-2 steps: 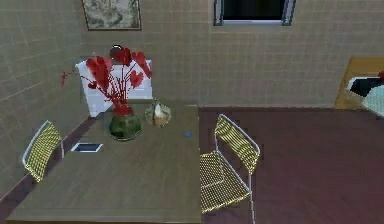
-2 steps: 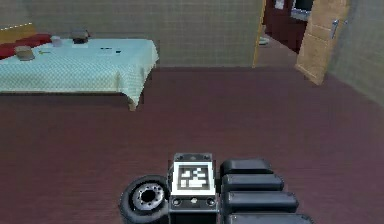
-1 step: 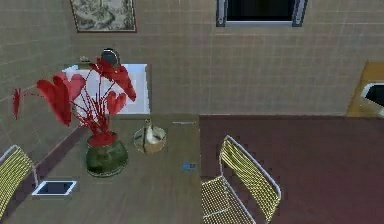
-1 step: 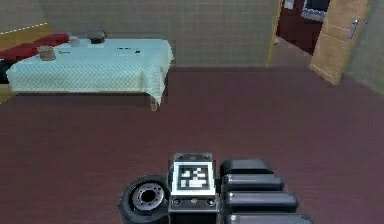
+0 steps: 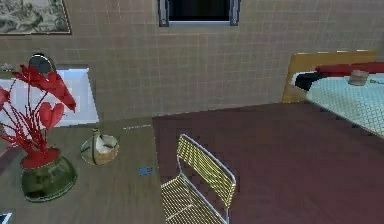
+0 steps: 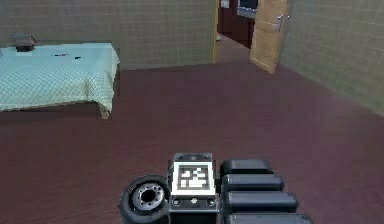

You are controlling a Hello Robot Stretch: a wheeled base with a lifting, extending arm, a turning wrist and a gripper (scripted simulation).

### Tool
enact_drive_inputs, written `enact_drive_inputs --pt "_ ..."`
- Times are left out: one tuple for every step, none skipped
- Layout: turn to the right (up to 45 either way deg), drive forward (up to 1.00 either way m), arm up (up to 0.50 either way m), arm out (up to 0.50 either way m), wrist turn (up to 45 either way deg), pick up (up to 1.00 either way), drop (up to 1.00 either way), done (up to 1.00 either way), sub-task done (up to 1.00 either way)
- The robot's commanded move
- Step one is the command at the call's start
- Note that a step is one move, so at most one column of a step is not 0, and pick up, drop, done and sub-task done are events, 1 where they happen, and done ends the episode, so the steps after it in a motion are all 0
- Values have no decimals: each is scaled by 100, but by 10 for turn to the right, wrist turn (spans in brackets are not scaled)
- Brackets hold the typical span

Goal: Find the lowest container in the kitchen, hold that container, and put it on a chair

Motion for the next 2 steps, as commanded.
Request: enact_drive_inputs --pt "-120 0 0 0 0 0 0 0 0" --pt "60 0 0 0 0 0 0 0 0"
